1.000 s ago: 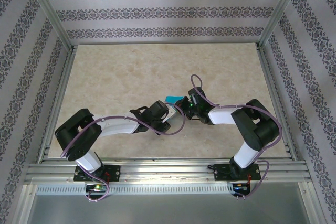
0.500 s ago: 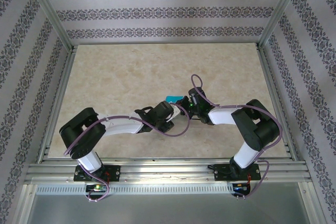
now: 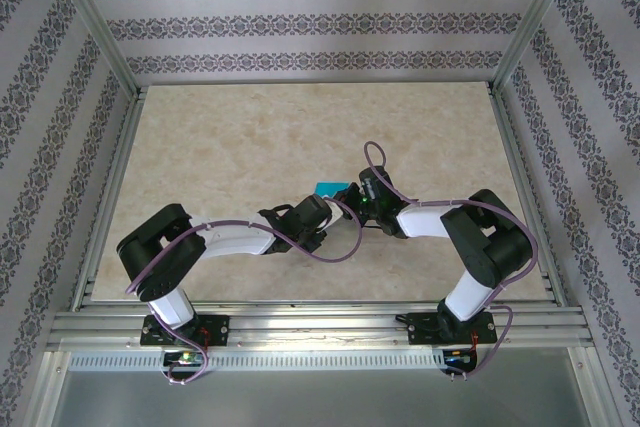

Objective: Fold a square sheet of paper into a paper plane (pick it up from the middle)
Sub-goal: Fold the wing for the fifth time at the center of the table.

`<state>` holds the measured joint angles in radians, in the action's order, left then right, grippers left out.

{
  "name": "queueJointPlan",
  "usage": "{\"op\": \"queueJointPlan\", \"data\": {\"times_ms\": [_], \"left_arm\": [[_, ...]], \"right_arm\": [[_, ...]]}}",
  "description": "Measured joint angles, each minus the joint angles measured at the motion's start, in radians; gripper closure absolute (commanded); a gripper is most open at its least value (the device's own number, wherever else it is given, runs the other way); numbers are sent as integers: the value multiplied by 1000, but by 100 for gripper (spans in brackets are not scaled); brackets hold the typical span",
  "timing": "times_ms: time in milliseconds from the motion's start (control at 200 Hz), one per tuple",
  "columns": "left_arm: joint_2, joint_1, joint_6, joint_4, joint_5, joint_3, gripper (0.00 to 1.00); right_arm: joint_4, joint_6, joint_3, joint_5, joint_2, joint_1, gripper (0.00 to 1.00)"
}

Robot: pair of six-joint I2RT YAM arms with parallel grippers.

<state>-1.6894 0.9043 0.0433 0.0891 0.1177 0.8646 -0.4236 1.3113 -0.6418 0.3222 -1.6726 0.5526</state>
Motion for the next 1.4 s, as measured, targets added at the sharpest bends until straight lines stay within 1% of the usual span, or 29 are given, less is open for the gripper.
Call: {"op": "queueJointPlan", "data": {"times_ms": [100, 115, 185, 295, 460, 625, 704, 749, 834, 979, 1089, 1154, 1219, 1274, 1319, 1344, 1369, 1399], "left_arm": [[0, 0, 2, 0, 2, 0, 84], [0, 0, 2, 0, 3, 0, 84], [0, 0, 4, 0, 11, 0, 75], [2, 0, 3, 0, 22, 0, 74], [2, 0, 6, 0, 26, 0, 79], [2, 0, 9, 0, 34, 0, 87], [2, 0, 11, 0, 42, 0, 91], [2, 0, 10, 0, 44, 0, 92], [2, 0, 10, 0, 49, 0, 93], [3, 0, 10, 0, 52, -1, 96], [3, 0, 9, 0, 51, -1, 98], [3, 0, 7, 0, 47, -1, 99], [3, -2, 0, 0, 30, -1, 100], [8, -6, -8, 0, 3, -1, 100], [14, -12, -20, -1, -27, -1, 100], [19, -18, -27, -3, -50, -2, 100], [26, -26, -37, -9, -77, -4, 100], [34, -37, -49, -16, -108, -8, 100]], "right_arm": [[0, 0, 0, 0, 0, 0, 97], [0, 0, 0, 0, 0, 0, 97], [0, 0, 0, 0, 0, 0, 97], [0, 0, 0, 0, 0, 0, 97], [0, 0, 0, 0, 0, 0, 98], [0, 0, 0, 0, 0, 0, 97], [0, 0, 0, 0, 0, 0, 94], [0, 0, 0, 1, 0, 0, 90], [0, -1, 0, 2, 1, 0, 88], [14, -13, 0, 8, 27, 0, 71], [38, -37, 13, 7, 87, -8, 58], [66, -63, 27, 6, 144, -21, 49], [120, -108, 31, -4, 209, -35, 44], [190, -158, 32, -39, 282, -40, 41], [254, -201, 32, -74, 350, -42, 35], [289, -228, 32, -96, 389, -43, 30], [318, -253, 35, -118, 432, -45, 22], [343, -272, 43, -142, 481, -48, 4]]}}
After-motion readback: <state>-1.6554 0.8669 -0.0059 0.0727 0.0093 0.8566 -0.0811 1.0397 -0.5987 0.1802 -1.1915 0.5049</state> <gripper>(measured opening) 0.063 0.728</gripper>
